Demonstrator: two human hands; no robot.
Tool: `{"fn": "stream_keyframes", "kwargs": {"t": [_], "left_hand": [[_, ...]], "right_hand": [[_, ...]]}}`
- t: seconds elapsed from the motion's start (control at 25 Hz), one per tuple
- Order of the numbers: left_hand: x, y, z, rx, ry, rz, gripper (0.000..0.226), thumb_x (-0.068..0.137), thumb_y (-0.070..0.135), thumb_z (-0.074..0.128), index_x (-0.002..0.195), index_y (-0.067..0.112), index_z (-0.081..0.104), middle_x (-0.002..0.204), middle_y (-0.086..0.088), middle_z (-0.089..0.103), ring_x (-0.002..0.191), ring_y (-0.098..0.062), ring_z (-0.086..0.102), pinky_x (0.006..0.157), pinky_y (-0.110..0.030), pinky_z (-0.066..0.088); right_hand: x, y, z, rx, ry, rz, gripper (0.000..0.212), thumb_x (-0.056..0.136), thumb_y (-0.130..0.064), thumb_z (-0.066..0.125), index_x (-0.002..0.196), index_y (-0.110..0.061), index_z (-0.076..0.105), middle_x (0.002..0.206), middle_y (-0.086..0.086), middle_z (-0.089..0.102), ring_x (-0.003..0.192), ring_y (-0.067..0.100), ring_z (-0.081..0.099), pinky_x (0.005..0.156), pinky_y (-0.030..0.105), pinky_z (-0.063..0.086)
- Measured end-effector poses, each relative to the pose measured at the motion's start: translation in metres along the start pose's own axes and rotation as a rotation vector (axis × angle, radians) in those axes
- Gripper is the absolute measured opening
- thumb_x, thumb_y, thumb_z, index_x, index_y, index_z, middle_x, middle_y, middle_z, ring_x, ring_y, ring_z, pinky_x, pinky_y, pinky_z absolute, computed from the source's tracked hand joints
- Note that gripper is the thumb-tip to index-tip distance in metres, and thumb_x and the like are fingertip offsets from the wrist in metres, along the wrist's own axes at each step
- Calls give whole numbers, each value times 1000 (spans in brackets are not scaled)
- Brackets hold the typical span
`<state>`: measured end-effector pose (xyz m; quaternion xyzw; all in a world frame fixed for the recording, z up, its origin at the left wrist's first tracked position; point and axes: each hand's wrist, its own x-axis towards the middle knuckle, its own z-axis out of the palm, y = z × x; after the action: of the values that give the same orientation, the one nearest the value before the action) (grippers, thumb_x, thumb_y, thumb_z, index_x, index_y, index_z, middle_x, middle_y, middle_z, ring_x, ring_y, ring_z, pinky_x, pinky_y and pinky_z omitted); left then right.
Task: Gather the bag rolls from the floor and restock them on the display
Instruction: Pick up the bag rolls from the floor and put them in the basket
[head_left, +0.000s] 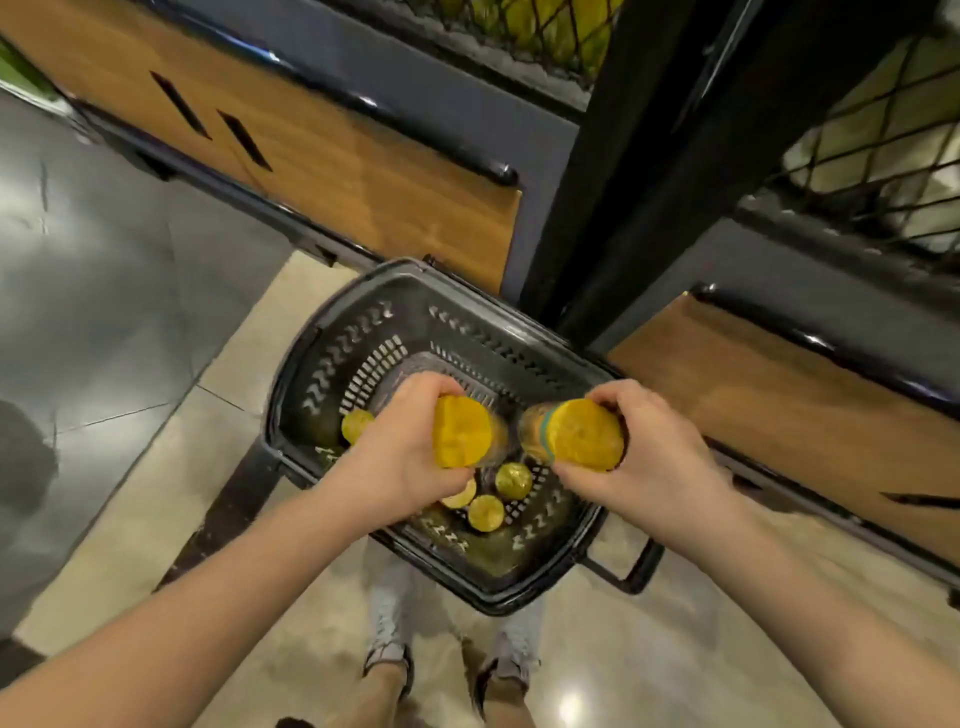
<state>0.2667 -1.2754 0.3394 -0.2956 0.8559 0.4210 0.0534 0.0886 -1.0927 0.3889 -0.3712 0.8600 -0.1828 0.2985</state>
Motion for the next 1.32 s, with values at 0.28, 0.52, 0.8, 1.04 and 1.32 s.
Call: {"fn": "stream_keyframes", "kwargs": {"t": [0.28, 0.52, 0.8, 1.04, 1.32], "left_hand": [[94, -111, 137, 152, -136, -45, 74, 70, 22, 85, 133, 13, 46, 130, -5, 45, 120, -18, 48, 100, -17, 33], [131, -142, 201, 346, -311, -100, 73, 82, 20, 79, 140, 9, 37, 141, -11, 39, 125, -31, 52, 93, -32, 44], [157, -179, 247, 365, -415, -273, 83, 80, 8, 80, 145, 20, 30, 149, -10, 35, 126, -33, 53, 93, -32, 44], [158, -184, 264, 456, -450, -317, 88, 83, 0, 76, 151, 18, 23, 149, -11, 35, 124, -30, 55, 95, -33, 49], [159, -187, 248, 469, -475, -244, 86, 85, 4, 73, 154, 21, 25, 152, -10, 32, 138, -33, 39, 109, -44, 42]], "right_hand": [[94, 97, 130, -188, -86, 17, 61, 69, -37, 83, 120, -21, 52, 111, 3, 58, 102, 25, 59, 77, 28, 39], [128, 117, 174, -302, -129, -3, 65, 76, -35, 82, 127, -22, 43, 123, 6, 52, 105, 28, 59, 83, 36, 49], [149, 142, 209, -443, -148, -4, 57, 85, -35, 74, 132, -21, 44, 121, 9, 48, 100, 30, 61, 72, 32, 43], [171, 149, 240, -477, -196, 113, 65, 87, -38, 73, 137, -15, 40, 123, 14, 50, 102, 34, 63, 67, 32, 41], [193, 159, 279, -540, -343, 243, 64, 95, -29, 68, 147, -14, 34, 135, 19, 48, 118, 36, 59, 73, 36, 44]]}}
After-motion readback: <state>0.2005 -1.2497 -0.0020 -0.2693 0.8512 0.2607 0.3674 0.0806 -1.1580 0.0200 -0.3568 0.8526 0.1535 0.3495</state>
